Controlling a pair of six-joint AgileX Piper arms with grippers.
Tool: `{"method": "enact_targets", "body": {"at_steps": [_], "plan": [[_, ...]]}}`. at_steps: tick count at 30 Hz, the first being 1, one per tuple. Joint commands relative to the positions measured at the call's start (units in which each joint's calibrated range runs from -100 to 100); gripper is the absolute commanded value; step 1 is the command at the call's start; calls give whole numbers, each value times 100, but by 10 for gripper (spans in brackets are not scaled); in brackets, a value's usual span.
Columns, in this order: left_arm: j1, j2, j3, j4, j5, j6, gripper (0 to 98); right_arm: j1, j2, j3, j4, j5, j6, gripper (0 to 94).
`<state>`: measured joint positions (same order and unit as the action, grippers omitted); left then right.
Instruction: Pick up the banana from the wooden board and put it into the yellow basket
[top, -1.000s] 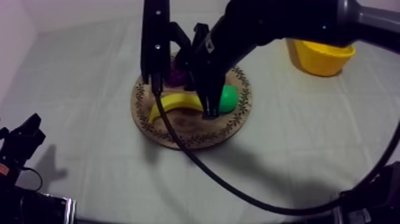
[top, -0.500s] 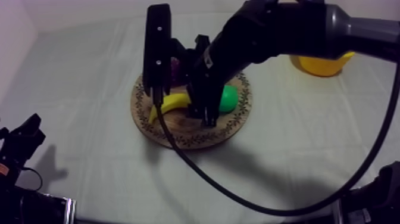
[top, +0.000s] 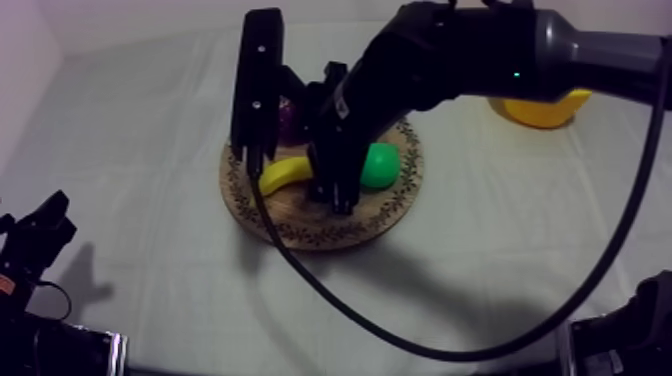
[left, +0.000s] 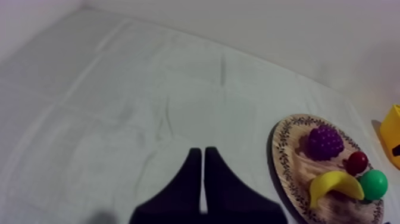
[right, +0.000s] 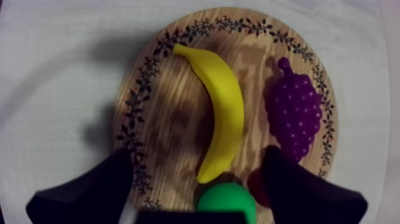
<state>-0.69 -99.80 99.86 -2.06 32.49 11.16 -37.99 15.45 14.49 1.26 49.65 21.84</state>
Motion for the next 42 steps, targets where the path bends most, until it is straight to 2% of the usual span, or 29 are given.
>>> {"method": "enact_targets", "body": {"at_steps": [1, 7, 15, 31, 38, 42], "plan": [[0, -3, 3, -1, 1, 0, 1, 14, 79, -68, -13, -21, 9, 590], [0, -3, 3, -1, 1, 0, 1, -6, 482, -314, 61, -31, -24, 584], [0, -3, 3, -1, 1, 0, 1, -32, 1209, -743, 297, -118, -199, 572], [0, -3, 3, -1, 1, 0, 1, 201, 2343, -1773, 296, -155, -138, 547], [0, -3, 3, -1, 1, 0, 1, 243, 2522, -1801, 221, -283, 31, 370], [0, -3, 3, -1, 1, 0, 1, 225, 2563, -1805, 274, -346, -23, 276]]}}
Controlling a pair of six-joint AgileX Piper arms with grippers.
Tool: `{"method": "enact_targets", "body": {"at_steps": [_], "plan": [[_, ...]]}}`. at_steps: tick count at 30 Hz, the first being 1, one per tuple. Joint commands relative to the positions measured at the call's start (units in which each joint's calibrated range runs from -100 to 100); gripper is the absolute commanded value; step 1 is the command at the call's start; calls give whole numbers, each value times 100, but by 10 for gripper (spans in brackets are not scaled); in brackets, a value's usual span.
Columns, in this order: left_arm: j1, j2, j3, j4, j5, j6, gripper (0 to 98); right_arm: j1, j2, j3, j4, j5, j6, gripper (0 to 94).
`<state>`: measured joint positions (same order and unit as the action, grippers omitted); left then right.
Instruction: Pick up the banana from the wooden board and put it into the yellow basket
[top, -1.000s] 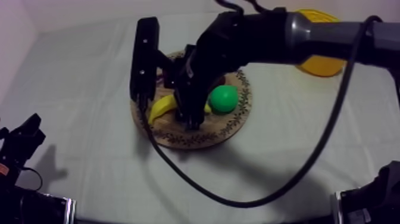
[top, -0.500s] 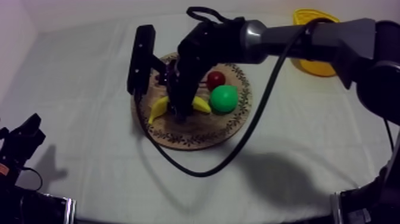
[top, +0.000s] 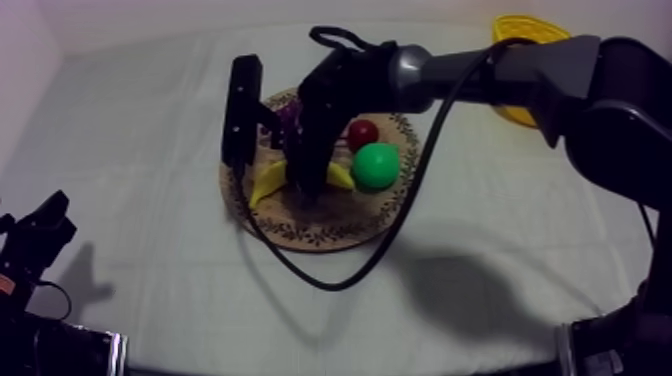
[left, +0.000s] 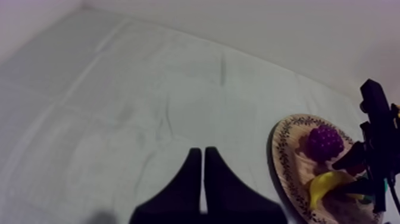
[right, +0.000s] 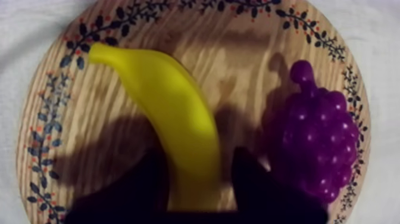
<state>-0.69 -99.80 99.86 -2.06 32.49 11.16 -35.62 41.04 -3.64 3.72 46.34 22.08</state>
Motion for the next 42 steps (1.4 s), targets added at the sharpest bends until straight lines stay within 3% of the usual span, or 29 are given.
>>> {"method": "enact_targets", "body": {"at_steps": [1, 11, 19, 30, 42], "plan": [[0, -3, 3, -1, 1, 0, 1, -21, 13, 10, 44, -17, -69, 259], [0, -3, 3, -1, 1, 0, 1, -114, 58, 193, 161, -68, -294, 198], [0, -3, 3, -1, 1, 0, 1, -19, -413, -148, 14, 570, -217, 189], [0, -3, 3, -1, 1, 0, 1, 473, -1188, -733, 43, 1469, -296, 187], [0, -3, 3, -1, 1, 0, 1, 1479, -1433, -1727, 223, 2103, -595, 187]]}}
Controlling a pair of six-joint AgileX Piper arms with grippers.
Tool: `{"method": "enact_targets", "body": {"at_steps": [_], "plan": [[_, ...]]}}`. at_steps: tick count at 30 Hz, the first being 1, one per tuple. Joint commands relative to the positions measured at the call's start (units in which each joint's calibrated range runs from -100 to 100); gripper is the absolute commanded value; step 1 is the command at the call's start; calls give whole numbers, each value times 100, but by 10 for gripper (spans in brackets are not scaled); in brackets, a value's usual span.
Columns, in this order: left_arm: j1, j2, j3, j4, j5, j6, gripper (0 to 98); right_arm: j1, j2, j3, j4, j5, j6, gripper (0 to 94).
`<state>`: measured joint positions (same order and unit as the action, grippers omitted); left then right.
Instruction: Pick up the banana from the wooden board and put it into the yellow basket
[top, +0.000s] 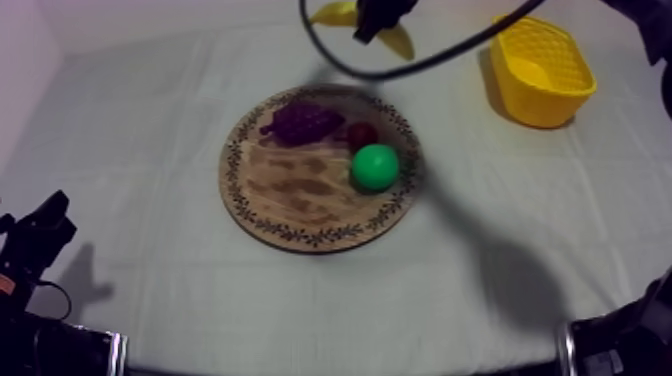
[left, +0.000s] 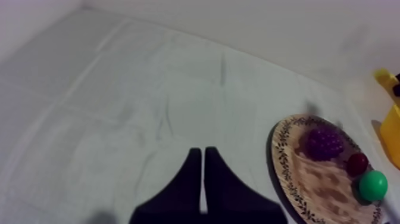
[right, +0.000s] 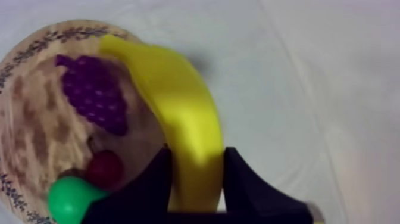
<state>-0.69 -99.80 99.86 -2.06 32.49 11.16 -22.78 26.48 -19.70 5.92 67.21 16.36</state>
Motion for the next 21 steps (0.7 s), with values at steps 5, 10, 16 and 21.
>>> {"method": "enact_targets", "body": {"at_steps": [5, 10, 16, 21], "plan": [[0, -3, 3, -1, 1, 0, 1, 667, 95, -466, -5, 214, -162, 187], [0, -3, 3, -1, 1, 0, 1, 1124, 109, -586, -32, 332, -252, 186], [0, -3, 3, -1, 1, 0, 1, 1655, 113, -569, -21, 369, -336, 185], [0, -3, 3, -1, 1, 0, 1, 2037, 120, -453, -25, 381, -352, 184]]}}
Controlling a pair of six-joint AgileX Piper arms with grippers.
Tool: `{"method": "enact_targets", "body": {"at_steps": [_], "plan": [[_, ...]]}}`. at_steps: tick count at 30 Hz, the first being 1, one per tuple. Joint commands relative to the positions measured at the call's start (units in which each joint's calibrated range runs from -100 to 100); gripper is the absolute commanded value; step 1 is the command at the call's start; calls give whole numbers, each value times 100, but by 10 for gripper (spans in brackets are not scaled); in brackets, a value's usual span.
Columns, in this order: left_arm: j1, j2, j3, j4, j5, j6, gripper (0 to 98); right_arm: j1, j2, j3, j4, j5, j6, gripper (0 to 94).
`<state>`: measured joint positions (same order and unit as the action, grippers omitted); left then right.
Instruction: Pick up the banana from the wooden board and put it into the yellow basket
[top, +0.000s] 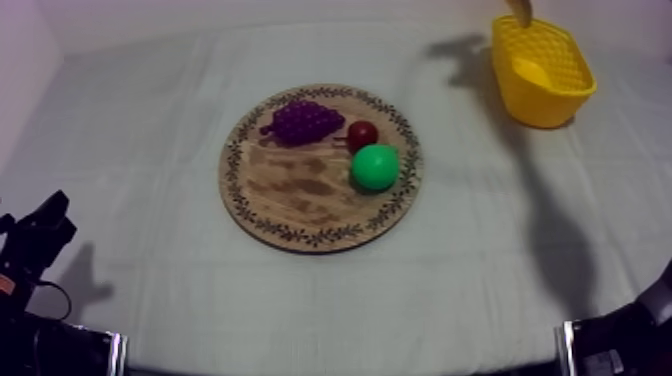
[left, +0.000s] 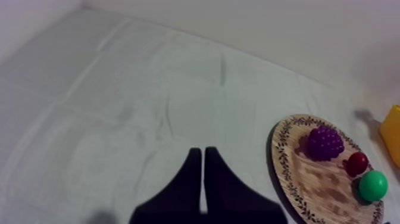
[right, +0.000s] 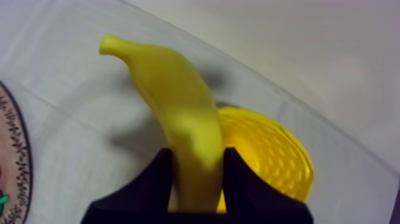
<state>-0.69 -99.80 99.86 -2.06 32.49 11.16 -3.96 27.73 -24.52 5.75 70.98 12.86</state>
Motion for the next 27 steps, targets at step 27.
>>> {"method": "enact_targets", "body": {"at_steps": [27], "plan": [[0, -3, 3, -1, 1, 0, 1, 723, 499, 1318, -33, -719, -133, 183]]}}
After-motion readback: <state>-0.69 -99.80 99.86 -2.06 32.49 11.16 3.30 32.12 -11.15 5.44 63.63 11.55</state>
